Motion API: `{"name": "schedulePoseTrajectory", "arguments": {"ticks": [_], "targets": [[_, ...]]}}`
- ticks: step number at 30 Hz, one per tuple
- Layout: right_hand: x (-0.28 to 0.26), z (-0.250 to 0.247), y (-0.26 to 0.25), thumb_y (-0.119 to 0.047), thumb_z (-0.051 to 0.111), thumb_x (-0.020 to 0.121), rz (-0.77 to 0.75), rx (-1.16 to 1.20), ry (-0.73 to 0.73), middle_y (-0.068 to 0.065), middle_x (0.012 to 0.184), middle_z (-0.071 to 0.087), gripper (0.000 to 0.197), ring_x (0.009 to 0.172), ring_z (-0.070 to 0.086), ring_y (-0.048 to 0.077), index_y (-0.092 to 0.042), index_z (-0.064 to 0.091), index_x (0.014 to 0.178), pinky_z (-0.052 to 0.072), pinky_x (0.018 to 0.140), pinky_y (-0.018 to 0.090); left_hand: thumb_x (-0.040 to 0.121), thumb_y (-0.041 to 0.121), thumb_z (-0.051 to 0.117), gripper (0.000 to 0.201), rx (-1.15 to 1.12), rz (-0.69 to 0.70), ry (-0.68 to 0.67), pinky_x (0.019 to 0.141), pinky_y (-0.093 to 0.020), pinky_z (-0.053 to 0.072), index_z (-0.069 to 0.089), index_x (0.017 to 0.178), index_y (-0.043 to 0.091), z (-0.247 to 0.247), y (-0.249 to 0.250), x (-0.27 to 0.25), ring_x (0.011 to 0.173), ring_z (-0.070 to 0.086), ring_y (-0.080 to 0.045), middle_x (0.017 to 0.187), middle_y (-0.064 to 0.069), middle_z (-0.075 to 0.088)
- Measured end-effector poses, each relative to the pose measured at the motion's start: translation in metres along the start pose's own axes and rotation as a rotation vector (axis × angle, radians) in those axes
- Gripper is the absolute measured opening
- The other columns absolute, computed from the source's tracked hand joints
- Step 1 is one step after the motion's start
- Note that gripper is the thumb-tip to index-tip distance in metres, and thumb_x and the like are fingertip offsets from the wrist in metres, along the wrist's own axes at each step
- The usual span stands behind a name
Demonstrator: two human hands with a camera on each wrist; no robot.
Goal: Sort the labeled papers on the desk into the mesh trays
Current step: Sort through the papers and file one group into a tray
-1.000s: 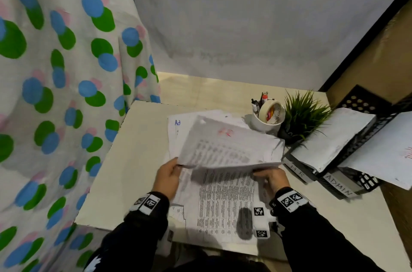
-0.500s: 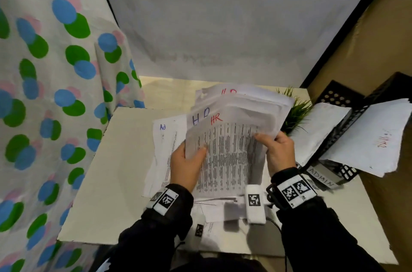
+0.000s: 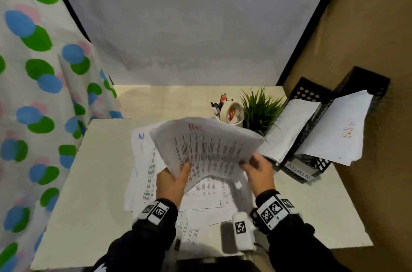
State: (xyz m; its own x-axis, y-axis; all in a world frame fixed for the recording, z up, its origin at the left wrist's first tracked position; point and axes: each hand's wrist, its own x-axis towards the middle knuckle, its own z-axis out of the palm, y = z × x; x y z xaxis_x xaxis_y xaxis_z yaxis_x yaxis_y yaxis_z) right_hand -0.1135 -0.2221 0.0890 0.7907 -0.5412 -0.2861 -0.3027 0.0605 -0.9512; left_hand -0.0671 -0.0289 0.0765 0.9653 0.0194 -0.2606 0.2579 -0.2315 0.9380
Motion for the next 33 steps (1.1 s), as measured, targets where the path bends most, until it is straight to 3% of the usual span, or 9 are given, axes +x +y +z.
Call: {"name": "schedulePoseTrajectory", "arguments": {"ticks": [3, 5, 8, 12, 15, 19, 23, 28, 33], "targets": [[0.023, -0.024, -0.021, 0.009, 0.051, 0.086, -0.094, -0.018, 0.326, 0.005, 0.127, 0.056, 0.045, 0.117, 0.052, 0.018, -0.011, 0.054, 0.126, 0.045, 0.094, 0.027, 0.087, 0.018, 0.062, 0.015, 0.131, 0.165, -0.02, 0.048, -0.027, 0.047, 0.068, 0.074, 0.013, -0.005, 0.023, 0.005, 0.051, 0.057, -0.019, 0.059, -0.018, 0.063], [0.044, -0.041, -0.031, 0.004, 0.05, 0.087, -0.068, -0.053, 0.474, 0.009, 0.142, 0.045, 0.053, 0.129, 0.044, 0.022, -0.011, 0.043, 0.138, 0.038, 0.101, 0.028, 0.086, 0.004, 0.06, 0.028, 0.183, 0.276, -0.057, 0.045, -0.016, 0.045, 0.07, 0.079, 0.028, -0.009, 0.04, 0.007, 0.045, 0.053, -0.001, 0.058, 0.002, 0.063], [0.077, -0.055, -0.035, -0.003, 0.05, 0.088, -0.015, -0.183, 0.482, 0.012, 0.152, 0.032, 0.062, 0.137, 0.036, 0.026, -0.008, 0.028, 0.146, 0.027, 0.11, 0.028, 0.075, -0.013, 0.056, 0.05, 0.208, 0.409, -0.096, 0.069, -0.006, 0.05, 0.071, 0.106, 0.023, -0.009, 0.062, 0.011, 0.08, 0.063, 0.013, 0.091, 0.014, 0.07], [0.102, -0.062, -0.028, -0.011, 0.044, 0.093, 0.128, -0.278, 0.422, 0.022, 0.151, 0.028, 0.06, 0.137, 0.033, 0.035, 0.002, 0.02, 0.146, 0.026, 0.114, 0.043, 0.079, -0.007, 0.056, 0.043, 0.178, 0.478, -0.164, 0.078, -0.017, 0.052, 0.072, 0.105, 0.022, 0.003, 0.094, 0.01, 0.092, 0.066, -0.002, 0.097, 0.014, 0.072], [0.111, -0.057, -0.024, -0.015, 0.045, 0.092, 0.284, -0.328, 0.396, 0.027, 0.15, 0.026, 0.065, 0.136, 0.031, 0.041, 0.003, 0.014, 0.146, 0.027, 0.113, 0.05, 0.086, -0.001, 0.051, 0.039, 0.193, 0.557, -0.186, 0.061, -0.015, 0.049, 0.072, 0.101, 0.028, 0.015, 0.125, 0.005, 0.072, 0.064, -0.007, 0.076, 0.026, 0.067], [0.126, -0.046, -0.022, -0.022, 0.06, 0.087, 0.392, -0.416, 0.422, 0.025, 0.151, 0.027, 0.09, 0.137, 0.032, 0.035, 0.004, -0.002, 0.147, 0.024, 0.112, 0.041, 0.09, 0.012, 0.049, 0.038, 0.191, 0.542, -0.185, 0.044, -0.026, 0.031, 0.052, 0.055, 0.026, 0.035, 0.156, 0.011, 0.043, 0.035, -0.014, 0.046, 0.007, 0.042], [0.134, -0.046, -0.027, -0.023, 0.06, 0.086, 0.483, -0.377, 0.47, 0.027, 0.149, 0.027, 0.086, 0.136, 0.031, 0.039, -0.003, 0.004, 0.148, 0.023, 0.11, 0.045, 0.088, 0.015, 0.051, 0.032, 0.284, 0.502, -0.178, 0.046, -0.025, 0.026, 0.044, 0.057, 0.007, 0.053, 0.176, 0.027, 0.047, 0.032, -0.014, 0.053, -0.007, 0.038], [0.142, -0.058, -0.02, -0.021, 0.063, 0.085, 0.533, -0.2, 0.494, 0.021, 0.155, 0.016, 0.091, 0.137, 0.032, 0.037, -0.009, 0.001, 0.15, 0.027, 0.108, 0.04, 0.088, 0.014, 0.051, 0.037, 0.337, 0.458, -0.179, 0.048, -0.026, 0.025, 0.035, 0.055, 0.017, 0.06, 0.177, 0.036, 0.05, 0.033, -0.016, 0.051, -0.001, 0.036], [0.144, -0.062, -0.015, -0.018, 0.068, 0.079, 0.485, -0.062, 0.453, 0.021, 0.145, 0.038, 0.086, 0.128, 0.043, 0.036, -0.007, 0.016, 0.147, 0.031, 0.107, 0.037, 0.088, 0.01, 0.049, 0.03, 0.35, 0.45, -0.188, 0.044, -0.019, 0.027, 0.039, 0.06, 0.014, 0.06, 0.171, 0.038, 0.052, 0.037, -0.017, 0.055, -0.005, 0.04]]}}
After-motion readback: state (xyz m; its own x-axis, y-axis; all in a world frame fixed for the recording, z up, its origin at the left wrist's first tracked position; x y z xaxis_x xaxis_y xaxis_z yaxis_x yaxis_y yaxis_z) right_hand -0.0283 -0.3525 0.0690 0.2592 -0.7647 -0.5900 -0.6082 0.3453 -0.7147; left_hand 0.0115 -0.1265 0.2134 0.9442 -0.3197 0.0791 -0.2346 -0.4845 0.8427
